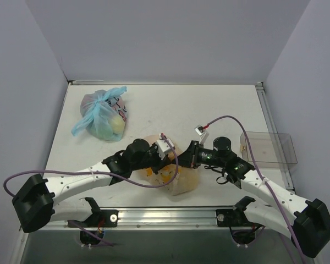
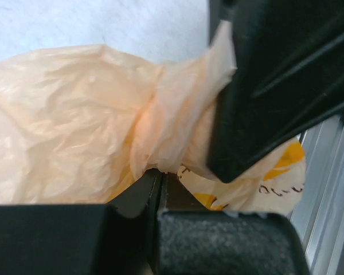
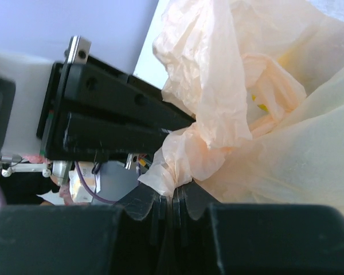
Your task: Place the fake fruits into the plastic bag and tie a complex knot
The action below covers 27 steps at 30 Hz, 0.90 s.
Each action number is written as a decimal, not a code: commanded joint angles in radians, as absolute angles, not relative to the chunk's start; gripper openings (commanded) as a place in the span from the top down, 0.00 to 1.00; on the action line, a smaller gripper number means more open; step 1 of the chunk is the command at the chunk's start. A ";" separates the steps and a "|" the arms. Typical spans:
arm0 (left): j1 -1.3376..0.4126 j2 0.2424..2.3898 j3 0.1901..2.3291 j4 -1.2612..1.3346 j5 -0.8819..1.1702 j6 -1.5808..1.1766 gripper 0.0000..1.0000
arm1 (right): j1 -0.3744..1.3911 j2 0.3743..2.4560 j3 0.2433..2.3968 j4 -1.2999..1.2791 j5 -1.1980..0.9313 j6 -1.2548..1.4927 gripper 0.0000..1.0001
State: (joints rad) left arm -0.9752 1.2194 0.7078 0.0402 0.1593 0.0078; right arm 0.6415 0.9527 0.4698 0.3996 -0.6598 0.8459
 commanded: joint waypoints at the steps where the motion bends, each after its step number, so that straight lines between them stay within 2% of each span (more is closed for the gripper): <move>1: -0.916 1.166 0.657 0.236 0.225 -0.090 1.00 | 0.657 0.928 0.489 0.566 -0.698 0.861 1.00; 4: -0.910 1.173 0.686 0.258 0.287 -0.147 1.00 | 0.666 0.920 0.483 0.583 -0.709 0.845 1.00; 5: -0.910 1.175 0.687 0.261 0.304 -0.178 1.00 | 0.669 0.917 0.489 0.583 -0.715 0.835 0.97; 7: -0.905 1.169 0.663 0.287 0.330 -0.199 1.00 | 0.666 0.908 0.506 0.560 -0.756 0.799 0.77; 8: -0.905 1.166 0.655 0.294 0.336 -0.201 1.00 | 0.661 0.894 0.544 0.533 -0.781 0.734 0.58; 10: -0.899 1.154 0.634 0.295 0.347 -0.204 1.00 | 0.640 0.873 0.601 0.381 -0.865 0.640 0.46; 11: -0.896 1.149 0.624 0.288 0.350 -0.204 1.00 | 0.621 0.850 0.630 0.224 -0.879 0.558 0.39; 13: -0.893 1.135 0.612 0.276 0.354 -0.201 1.00 | 0.527 0.833 0.715 0.094 -0.949 0.509 0.36; 16: -0.884 1.124 0.606 0.250 0.364 -0.199 1.00 | 0.323 0.822 0.779 -0.032 -1.047 0.476 0.35; 19: -0.876 1.117 0.598 0.219 0.350 -0.206 1.00 | 0.161 0.844 0.799 -0.075 -1.094 0.448 0.41; 20: -0.876 1.118 0.598 0.204 0.342 -0.206 1.00 | 0.144 0.857 0.795 -0.077 -1.065 0.436 0.50; 22: -0.877 1.126 0.604 0.186 0.321 -0.221 1.00 | 0.140 0.925 0.787 -0.080 -1.040 0.393 0.60; 23: -0.876 1.135 0.610 0.167 0.302 -0.222 1.00 | 0.150 0.949 0.778 -0.037 -1.034 0.393 0.67; 25: -0.874 1.140 0.620 0.158 0.298 -0.225 1.00 | 0.202 1.026 0.764 -0.008 -0.999 0.402 0.73; 27: -0.874 1.147 0.635 0.132 0.281 -0.233 1.00 | 0.259 1.074 0.761 0.081 -0.971 0.408 0.74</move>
State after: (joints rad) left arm -0.8814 1.1412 0.6010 0.1650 0.3096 -0.2081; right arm 0.1955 1.0069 0.7746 0.0082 -0.9863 0.4366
